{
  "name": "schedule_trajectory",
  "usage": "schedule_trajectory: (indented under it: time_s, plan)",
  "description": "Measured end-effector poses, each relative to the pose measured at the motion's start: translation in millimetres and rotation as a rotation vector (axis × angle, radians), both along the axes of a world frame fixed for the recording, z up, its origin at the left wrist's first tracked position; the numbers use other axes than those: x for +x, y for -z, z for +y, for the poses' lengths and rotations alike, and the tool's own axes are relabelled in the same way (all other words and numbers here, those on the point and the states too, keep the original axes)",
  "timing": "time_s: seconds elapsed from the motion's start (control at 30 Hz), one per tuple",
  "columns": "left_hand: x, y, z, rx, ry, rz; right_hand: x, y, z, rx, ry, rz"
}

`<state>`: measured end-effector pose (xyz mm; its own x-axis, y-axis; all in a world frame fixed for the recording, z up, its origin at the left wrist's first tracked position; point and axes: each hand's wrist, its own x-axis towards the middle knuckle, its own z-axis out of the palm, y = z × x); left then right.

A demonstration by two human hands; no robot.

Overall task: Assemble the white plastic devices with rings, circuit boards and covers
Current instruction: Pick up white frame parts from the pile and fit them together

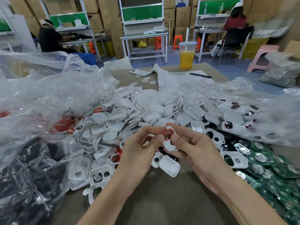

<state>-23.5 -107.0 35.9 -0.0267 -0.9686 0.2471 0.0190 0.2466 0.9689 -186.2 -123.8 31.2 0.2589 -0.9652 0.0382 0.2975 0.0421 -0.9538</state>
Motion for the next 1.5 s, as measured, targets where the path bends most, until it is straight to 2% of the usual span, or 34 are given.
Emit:
schedule_trajectory:
  time_s: [0.3, 0.83, 1.0, 1.17, 1.5]
  plan:
    - [0.2, -2.0, 0.1, -0.011, -0.008, -0.032, 0.9, -0.3, 0.5, 0.004, 0.011, -0.01]
    - [-1.8, 7.0, -0.7, 0.009, -0.108, -0.241, 8.6, -1.0, 7.8, -0.11, 0.083, 0.094]
    - [-4.4, 3.6, 1.4, -0.011, -0.109, -0.228, 8.8, -2.6, 7.0, -0.121, 0.109, 0.108]
    - [-6.2, 3.5, 2.7, 0.007, -0.12, -0.131, 7.0, -4.7, 6.2, -0.088, 0.12, 0.074]
    - [-6.1, 2.4, 2.3, -0.019, -0.103, -0.15, 7.7, -4.5, 7.2, -0.082, 0.143, 0.098]
